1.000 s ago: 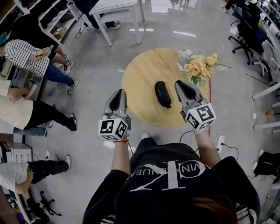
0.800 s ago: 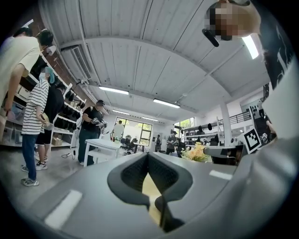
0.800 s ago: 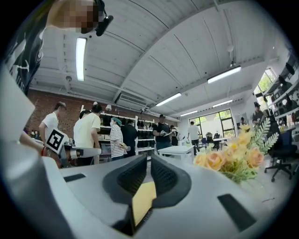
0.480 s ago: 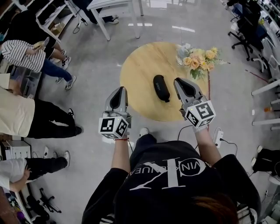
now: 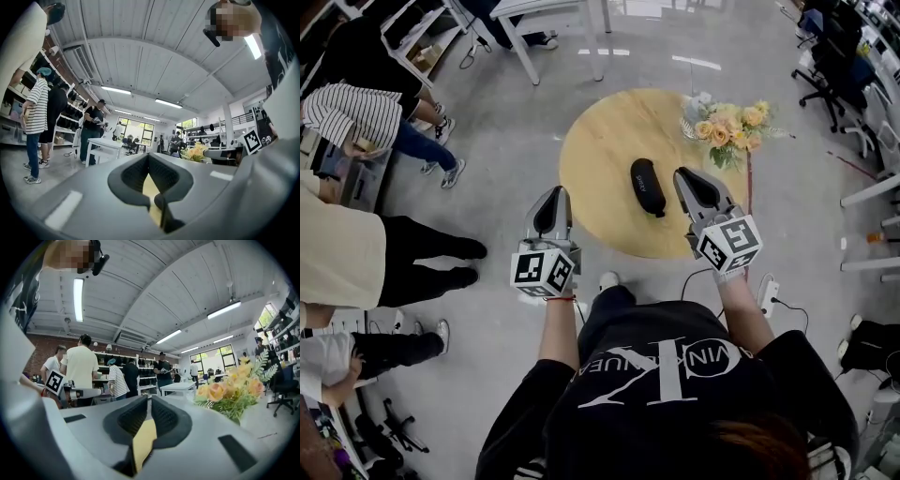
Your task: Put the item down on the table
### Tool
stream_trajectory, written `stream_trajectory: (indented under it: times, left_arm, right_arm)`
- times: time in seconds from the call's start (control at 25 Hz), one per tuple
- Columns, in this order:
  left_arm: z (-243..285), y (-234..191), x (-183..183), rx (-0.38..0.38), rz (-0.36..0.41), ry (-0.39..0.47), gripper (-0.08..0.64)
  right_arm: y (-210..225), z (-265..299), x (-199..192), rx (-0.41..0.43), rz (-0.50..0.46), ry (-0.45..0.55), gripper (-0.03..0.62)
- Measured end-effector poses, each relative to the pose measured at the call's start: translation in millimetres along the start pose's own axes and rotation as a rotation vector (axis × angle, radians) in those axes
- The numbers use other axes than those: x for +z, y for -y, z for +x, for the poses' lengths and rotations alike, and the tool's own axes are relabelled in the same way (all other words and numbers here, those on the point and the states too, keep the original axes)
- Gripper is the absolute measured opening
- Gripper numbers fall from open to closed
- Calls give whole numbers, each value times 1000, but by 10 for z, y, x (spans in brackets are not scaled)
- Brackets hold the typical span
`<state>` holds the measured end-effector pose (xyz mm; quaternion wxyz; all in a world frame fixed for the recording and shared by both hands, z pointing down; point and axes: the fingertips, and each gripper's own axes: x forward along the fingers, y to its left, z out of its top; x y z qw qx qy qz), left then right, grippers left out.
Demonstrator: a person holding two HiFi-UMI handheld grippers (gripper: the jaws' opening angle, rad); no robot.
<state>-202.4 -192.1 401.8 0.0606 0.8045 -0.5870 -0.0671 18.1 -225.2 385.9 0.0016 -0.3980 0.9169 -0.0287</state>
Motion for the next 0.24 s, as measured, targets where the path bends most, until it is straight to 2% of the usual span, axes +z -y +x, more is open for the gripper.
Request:
stream_trajectory:
  times: [0.24]
  left_arm:
    - [-16,-55,-33,10,-7,-4,11]
  right_arm:
    - [-20,27,-48,3,14,-9,37]
